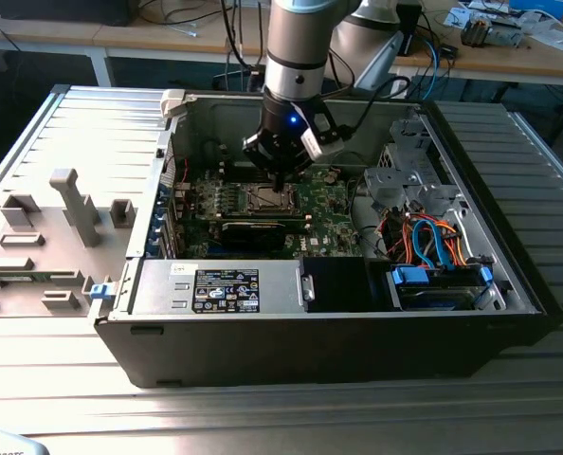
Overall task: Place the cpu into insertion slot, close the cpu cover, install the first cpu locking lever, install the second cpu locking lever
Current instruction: 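Install the second cpu locking lever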
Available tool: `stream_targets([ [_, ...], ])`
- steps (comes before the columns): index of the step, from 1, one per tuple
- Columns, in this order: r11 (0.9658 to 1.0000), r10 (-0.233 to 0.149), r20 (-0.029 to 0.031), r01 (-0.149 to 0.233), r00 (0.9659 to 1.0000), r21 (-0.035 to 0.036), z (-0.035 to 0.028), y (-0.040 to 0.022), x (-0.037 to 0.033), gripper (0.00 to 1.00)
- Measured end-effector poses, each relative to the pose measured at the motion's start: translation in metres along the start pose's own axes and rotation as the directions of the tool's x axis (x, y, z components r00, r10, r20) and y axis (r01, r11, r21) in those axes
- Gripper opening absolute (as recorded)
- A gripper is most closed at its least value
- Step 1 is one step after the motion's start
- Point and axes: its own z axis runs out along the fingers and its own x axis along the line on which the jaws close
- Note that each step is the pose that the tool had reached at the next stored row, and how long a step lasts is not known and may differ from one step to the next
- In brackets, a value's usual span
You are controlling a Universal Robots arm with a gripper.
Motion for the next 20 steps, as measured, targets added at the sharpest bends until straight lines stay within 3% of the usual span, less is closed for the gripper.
stream_targets([
  [4,0.9999,0.0,0.0005,0.0,1.0,-0.0101,0.0,-0.0123,0.0005,0.11],
  [6,0.9998,-0.001,0.0012,0.001,1.0,-0.0214,0.0001,-0.0248,0.0012,0.11],
  [10,0.9994,-0.001,0.0022,0.001,1.0,-0.0357,0.0003,-0.0383,0.0021,0.11],
  [11,0.9989,-0.002,0.0029,0.002,1.0,-0.047,0.0004,-0.0408,0.0023,0.11],
  [12,0.9979,-0.003,0.004,0.003,1.0,-0.0647,0.0004,-0.042,0.0026,0.11],
  [14,0.9946,-0.004,0.0067,0.005,1.0,-0.1041,0.0005,-0.0442,0.004,0.11],
  [15,0.9915,-0.005,0.0083,0.006,1.0,-0.1297,0.0006,-0.046,0.0055,0.11],
  [16,0.9902,-0.005,0.0091,0.006,0.9999,-0.1399,0.0008,-0.0478,0.0068,0.11],
  [17,0.9895,-0.005,0.0093,0.006,0.9999,-0.1444,0.0011,-0.0511,0.0088,0.11],
  [20,0.9889,-0.005,0.0098,0.007,0.9999,-0.1483,0.0029,-0.0597,0.0166,0.11],
])
